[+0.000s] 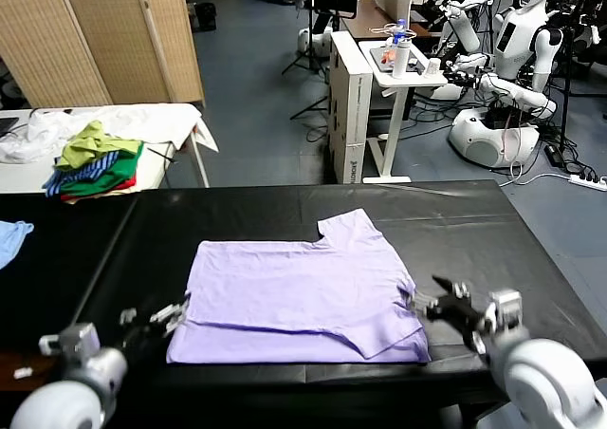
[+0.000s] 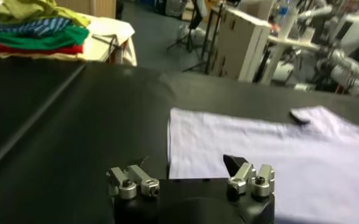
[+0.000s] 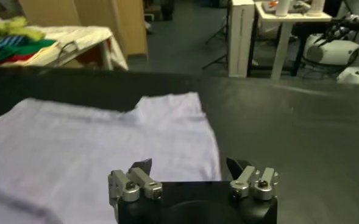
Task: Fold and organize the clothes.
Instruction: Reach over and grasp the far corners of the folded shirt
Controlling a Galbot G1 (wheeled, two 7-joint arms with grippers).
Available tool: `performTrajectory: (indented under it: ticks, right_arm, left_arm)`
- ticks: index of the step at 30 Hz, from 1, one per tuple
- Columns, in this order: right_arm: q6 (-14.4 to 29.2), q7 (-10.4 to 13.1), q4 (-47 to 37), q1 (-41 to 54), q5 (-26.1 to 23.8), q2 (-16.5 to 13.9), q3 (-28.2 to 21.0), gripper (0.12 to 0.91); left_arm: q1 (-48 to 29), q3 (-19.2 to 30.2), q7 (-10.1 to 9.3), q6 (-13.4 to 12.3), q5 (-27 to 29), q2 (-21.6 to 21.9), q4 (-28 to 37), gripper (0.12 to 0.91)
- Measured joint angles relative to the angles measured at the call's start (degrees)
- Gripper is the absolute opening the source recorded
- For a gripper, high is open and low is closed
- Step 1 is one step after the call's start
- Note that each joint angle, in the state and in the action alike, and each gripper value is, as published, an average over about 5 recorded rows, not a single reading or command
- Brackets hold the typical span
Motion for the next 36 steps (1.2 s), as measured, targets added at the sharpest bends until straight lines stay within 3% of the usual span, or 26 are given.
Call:
performTrajectory:
  ticks: [6,16,26,36]
  right_arm:
    - [-0.1,0.0,-8.6,8.8,-1.1,2.5,-6.5,0.907]
    - [-0.1,-2.0,-20.6,18.8,-3.3,8.0,-14.2,0.907]
    - [-0.6,-2.1,-27.8,24.3,-4.1,11.7,-18.5,0.904]
    - [-1.0,-2.3,-30.2,24.7,-5.0,13.2,-19.5,0.696]
  left_arm:
    - [-13.5,6.2,-0.49,1.0,-1.4,2.5,10.6,0.907]
    - [-29.5,17.2,-0.01,1.9,-1.3,1.9,26.4,0.907]
    - [-32.2,20.1,0.14,2.9,-0.4,1.9,30.2,0.907]
    - [-31.1,20.1,0.98,3.0,0.6,2.2,30.3,0.883]
